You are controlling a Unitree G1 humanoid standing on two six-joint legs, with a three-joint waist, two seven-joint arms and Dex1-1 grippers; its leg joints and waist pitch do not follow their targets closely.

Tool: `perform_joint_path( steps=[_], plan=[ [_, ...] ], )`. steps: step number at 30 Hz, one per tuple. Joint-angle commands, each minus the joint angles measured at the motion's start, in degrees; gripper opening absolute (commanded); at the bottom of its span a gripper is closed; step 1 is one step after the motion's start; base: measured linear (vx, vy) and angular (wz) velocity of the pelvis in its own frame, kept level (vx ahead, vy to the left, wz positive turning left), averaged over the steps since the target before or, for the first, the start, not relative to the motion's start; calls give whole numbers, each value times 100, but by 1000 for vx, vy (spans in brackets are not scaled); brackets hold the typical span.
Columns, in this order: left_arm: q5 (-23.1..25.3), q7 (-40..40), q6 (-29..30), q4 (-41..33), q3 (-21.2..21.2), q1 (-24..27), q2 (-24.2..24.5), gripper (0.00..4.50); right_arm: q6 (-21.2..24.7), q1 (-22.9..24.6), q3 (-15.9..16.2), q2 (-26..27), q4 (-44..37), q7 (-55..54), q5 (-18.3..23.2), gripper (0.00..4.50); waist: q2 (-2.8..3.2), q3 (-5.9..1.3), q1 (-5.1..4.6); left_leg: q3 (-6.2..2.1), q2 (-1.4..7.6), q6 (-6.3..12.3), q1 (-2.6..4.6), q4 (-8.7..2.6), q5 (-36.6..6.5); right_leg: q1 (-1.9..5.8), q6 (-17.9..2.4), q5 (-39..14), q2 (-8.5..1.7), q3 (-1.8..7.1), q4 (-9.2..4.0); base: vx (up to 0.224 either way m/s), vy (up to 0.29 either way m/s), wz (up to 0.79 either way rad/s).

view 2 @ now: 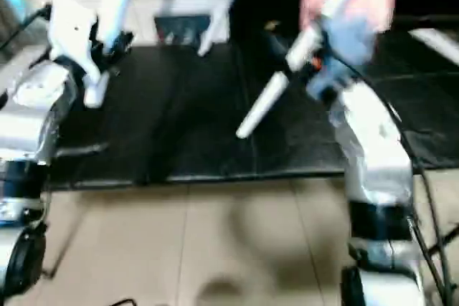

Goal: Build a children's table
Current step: Flip table

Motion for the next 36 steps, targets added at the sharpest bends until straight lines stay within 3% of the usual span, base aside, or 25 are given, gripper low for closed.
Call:
perform_joint_path(
  steps=[1, 2, 3, 4, 5, 6, 7, 8, 9, 10, 11, 12, 13, 14, 16, 18, 19, 20, 21, 22, 24, 26, 27, 31, 36],
  plan=[
    [-32, 67, 184, 166, 108, 90, -8, 182, 192, 214, -43, 114, -372, -248, -25, 443, 100, -436, -335, -713, 957, 1236, 692, -823, -1186, -404, -786, -582, -156, -57, 109, 120, -12, 7],
    [-36, 103, 199, 144, 128, 118, -29, 182, 343, 349, -60, 214, -500, -349, 36, 443, -47, -458, -393, -697, 994, 1938, 778, -746, -1094, -575, -243, 17, -374, 10, 183, 120, -12, 7],
    [-41, 143, 207, 129, 151, 144, -48, 182, 448, 467, -52, 297, -607, -434, 60, 443, -92, -464, -379, -567, 827, 2002, 691, -655, -938, -515, -244, 262, -434, 62, 34, 122, -49, 12],
    [-41, 143, 207, 129, 151, 144, -48, 182, 448, 467, -52, 297, -607, -434, 60, 443, -380, -457, -186, 61, -77, 1682, -116, -168, -794, 310, -596, 618, -543, 494, -499, 128, -71, 15],
    [-77, 177, 192, 93, 192, 205, -77, 182, 604, 708, 53, 381, -901, -507, 134, 443, -401, -472, -27, 112, -252, 1535, -397, 99, -613, 620, -969, 145, -645, 689, -695, 128, -71, 15],
    [-116, 214, 193, 44, 235, 275, -98, 182, 679, 861, 142, 420, -1074, -507, 185, 443, -369, -471, 145, 0, -129, 1115, -707, 521, -292, 827, -1451, -489, -1004, 990, -862, 138, -58, 20],
    [-137, 230, 197, 1, 254, 327, -109, 182, 727, 948, 187, 437, -1167, -499, 219, 443, -458, -486, 180, -70, -47, 764, -976, 600, 47, 965, -1554, -335, -872, 878, -769, 136, -36, 4],
    [-147, 237, 199, -19, 262, 351, -114, 182, 749, 988, 207, 445, -1208, -495, 234, 443, -458, -486, 180, -70, -47, 764, -976, 600, 47, 965, -1554, -335, -872, 878, -769, 136, -36, 4],
    [-184, 257, 228, -195, 273, 559, -118, 182, 863, 1256, 265, 536, -1403, -484, 323, 443, -286, -470, 178, -105, 125, 620, -944, 193, 660, 843, -1319, -327, -648, 473, -737, 136, -12, -6],
    [-192, 256, 227, -268, 273, 642, -117, 182, 882, 1365, 280, 563, -1452, -485, 330, 443, -56, -474, 82, -66, 234, 841, -721, -273, 1151, 693, -799, -457, -305, 41, -702, 179, 20, -5],
    [-199, 254, 252, -349, 287, 725, -117, 182, 902, 1476, 277, 591, -1500, -484, 329, 443, 111, -503, -2, -354, 506, 1040, -208, -537, 710, 348, -351, -598, -46, -172, -441, 179, 20, -5],
    [-199, 254, 252, -349, 287, 725, -117, 182, 902, 1476, 277, 591, -1500, -484, 329, 443, 183, -546, -401, -1017, 951, 2190, 546, -596, 376, -435, 50, -1133, 55, -272, 388, 224, 34, -5],
    [-256, 232, 265, -462, 354, 839, -138, 182, 941, 1604, 250, 610, -1544, -487, 331, 443, -7, -596, -389, -1011, 984, 2379, 586, -456, 381, -654, 290, -765, -61, -167, 572, 187, 24, 3],
    [-266, 211, 260, -500, 367, 890, -131, 182, 950, 1633, 226, 606, -1532, -489, 335, 443, -2, -594, -402, -977, 931, 2463, 573, -370, 1120, -776, 482, -501, -88, -150, 624, 187, 24, 3],
    [-324, 46, 248, -595, 373, 1064, -88, 182, 991, 1678, 135, 585, -1477, -501, 382, 443, -230, -632, -340, -654, 695, 2527, 404, -114, 5105, -997, 910, 1091, -256, 89, 369, 66, 6, 2],
    [-336, 0, 251, -605, 360, 1104, -71, 182, 1012, 1679, 113, 574, -1469, -509, 395, 443, -502, -623, -267, -299, 222, 2016, 83, 162, 5149, -868, 511, 2808, -509, 371, -251, -62, -23, 6],
    [-365, -210, 152, -634, 256, 1262, 55, 182, 1020, 1613, 26, 526, -1362, -571, 351, 443, -722, -589, -36, -97, -168, 1166, -572, 185, 2043, -251, 41, 4464, -891, 682, -336, -64, -79, 16],
    [-379, -269, 150, -649, 230, 1302, 89, 182, 1013, 1591, 1, 523, -1340, -600, 345, 443, -732, -612, -45, -136, -74, 933, -626, 53, 1550, -131, -167, 4883, -909, 634, -282, -64, -79, 16],
    [-400, -355, 152, -664, 197, 1357, 134, 182, 1006, 1558, -34, 519, -1310, -630, 348, 443, -649, -615, 6, -89, -18, 544, -564, -131, 1210, -90, -531, 4905, -678, 408, -238, -10, -83, 11],
    [-466, -490, 170, -667, 182, 1410, 170, 182, 999, 1526, -59, 512, -1286, -626, 374, 443, -564, -558, -47, -71, 70, 468, -483, -266, 918, -154, -869, 3693, -504, 263, -294, -31, -50, 4],
    [-496, -739, 214, -669, 146, 1515, 265, 182, 945, 1478, -50, 440, -1221, -583, 356, 443, -477, -479, -123, -88, 250, 438, -432, -387, 507, -204, -1201, 1642, -424, 188, -387, -46, -38, 2],
    [-492, -849, 238, -655, 118, 1555, 314, 182, 928, 1444, -76, 425, -1166, -590, 351, 443, -470, -357, -184, -30, 370, 209, -322, -496, -881, -285, -1175, -235, -429, 166, -577, -70, -23, 5],
    [-473, -1023, 297, -538, 75, 1613, 431, 182, 939, 1382, -159, 440, -1085, -613, 402, 443, -493, -284, -207, 24, 399, -197, -229, -537, -1920, -377, -853, -1628, -444, 173, -722, -62, -21, 9],
    [-452, -1141, 322, -378, 27, 1670, 579, 182, 984, 1388, -172, 444, -1086, -593, 458, 443, -518, -303, -200, 23, 399, -439, -222, -573, -2110, -384, -413, -2142, -476, 205, -791, -64, -14, 5],
    [-290, -1091, 233, 86, -95, 1662, 652, 182, 1290, 1777, 390, 166, -1364, 62, 524, 443, -547, -332, -166, 44, 413, -312, -317, -581, -1521, -304, -525, -1452, -476, 229, -725, -10, -3, 1]
  ],
)
